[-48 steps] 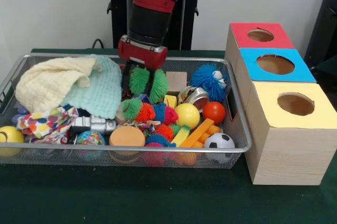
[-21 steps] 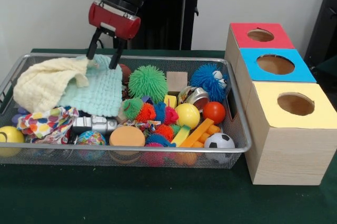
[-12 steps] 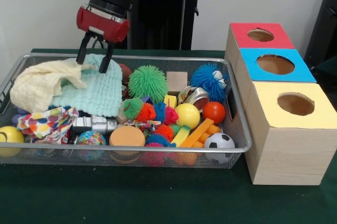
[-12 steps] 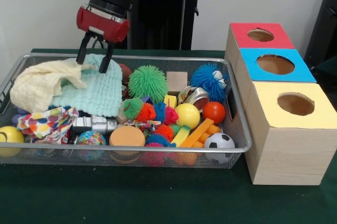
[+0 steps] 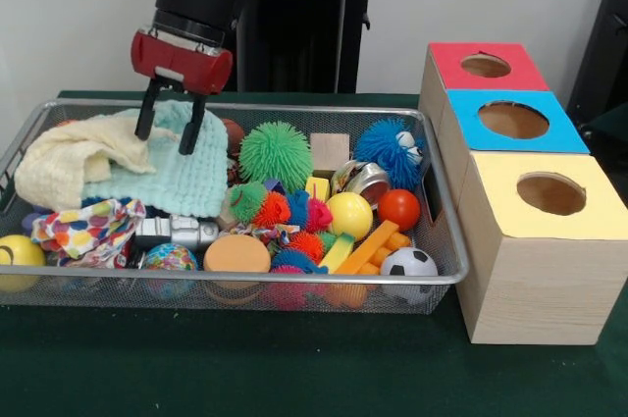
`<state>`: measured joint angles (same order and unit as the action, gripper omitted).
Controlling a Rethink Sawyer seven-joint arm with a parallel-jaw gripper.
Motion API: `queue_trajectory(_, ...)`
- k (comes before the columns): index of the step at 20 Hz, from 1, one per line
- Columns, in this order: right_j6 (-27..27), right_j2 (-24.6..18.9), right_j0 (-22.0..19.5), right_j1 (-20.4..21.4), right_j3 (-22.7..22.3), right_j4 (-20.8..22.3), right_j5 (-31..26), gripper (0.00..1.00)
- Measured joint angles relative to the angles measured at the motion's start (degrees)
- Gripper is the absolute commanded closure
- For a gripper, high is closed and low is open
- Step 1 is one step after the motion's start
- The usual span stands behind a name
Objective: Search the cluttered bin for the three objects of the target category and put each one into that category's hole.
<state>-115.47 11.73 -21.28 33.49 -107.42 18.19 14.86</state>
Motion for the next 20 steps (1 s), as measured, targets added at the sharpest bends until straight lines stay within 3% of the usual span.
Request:
queue_trajectory(11,0.0,1.3,1.4,-4.3,5.5,0.9,-0.2,0.0)
queue_trajectory(16,0.0,6.2,6.5,-6.9,7.5,0.9,-0.3,0.0)
queue_trajectory(20,0.0,12.1,13.1,-8.9,9.0,0.9,-2.7,0.0)
